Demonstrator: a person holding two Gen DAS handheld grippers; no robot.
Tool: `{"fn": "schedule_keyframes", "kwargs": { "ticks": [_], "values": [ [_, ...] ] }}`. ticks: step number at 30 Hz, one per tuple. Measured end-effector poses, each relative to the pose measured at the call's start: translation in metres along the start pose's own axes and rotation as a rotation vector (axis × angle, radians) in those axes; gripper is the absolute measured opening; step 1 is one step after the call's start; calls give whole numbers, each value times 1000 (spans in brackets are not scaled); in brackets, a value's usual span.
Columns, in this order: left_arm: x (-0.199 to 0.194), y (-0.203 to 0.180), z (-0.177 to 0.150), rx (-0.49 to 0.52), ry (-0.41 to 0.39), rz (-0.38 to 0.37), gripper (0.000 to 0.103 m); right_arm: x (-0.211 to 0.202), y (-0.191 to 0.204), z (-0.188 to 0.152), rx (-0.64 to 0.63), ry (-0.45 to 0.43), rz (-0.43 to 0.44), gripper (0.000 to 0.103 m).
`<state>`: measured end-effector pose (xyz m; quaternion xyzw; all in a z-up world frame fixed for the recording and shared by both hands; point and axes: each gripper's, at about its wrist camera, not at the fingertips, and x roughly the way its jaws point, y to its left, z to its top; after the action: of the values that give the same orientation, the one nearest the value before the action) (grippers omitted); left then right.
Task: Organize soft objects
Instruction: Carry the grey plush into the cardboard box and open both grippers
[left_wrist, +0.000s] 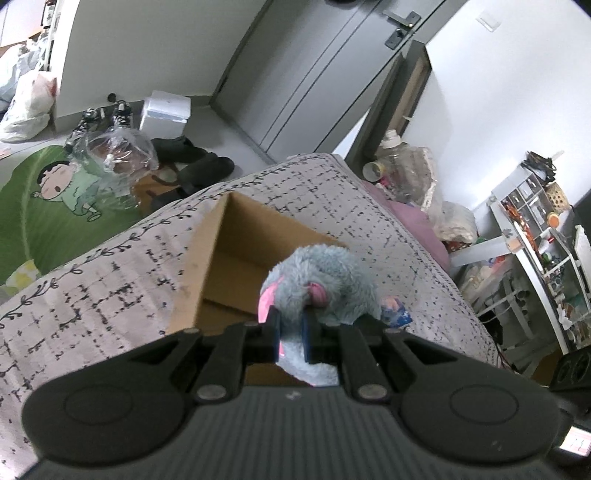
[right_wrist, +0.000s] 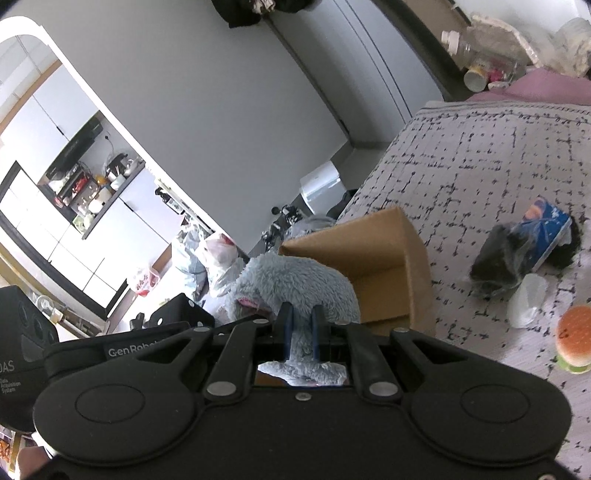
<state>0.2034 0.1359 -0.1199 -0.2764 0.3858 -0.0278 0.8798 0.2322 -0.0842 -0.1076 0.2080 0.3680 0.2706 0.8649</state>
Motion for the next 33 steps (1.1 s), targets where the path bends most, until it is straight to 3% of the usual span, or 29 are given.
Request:
{"fn": "schedule_keyframes", "kwargs": {
  "ticks": [17,24,26,33],
  "values": [
    [19,24,-3,-13,53,99,11,40,9,-10,-11,131,-56,11],
    [29,9,-10,43,91,183,15,43,7,-13,-19,169,-119,19],
    [29,4,-11,68,101,201,19,38,2,-13,8,168,-122,22],
    [12,-14,-14,125,71,244,54,7,-7,-3,28,116,-98,48]
  ]
}}
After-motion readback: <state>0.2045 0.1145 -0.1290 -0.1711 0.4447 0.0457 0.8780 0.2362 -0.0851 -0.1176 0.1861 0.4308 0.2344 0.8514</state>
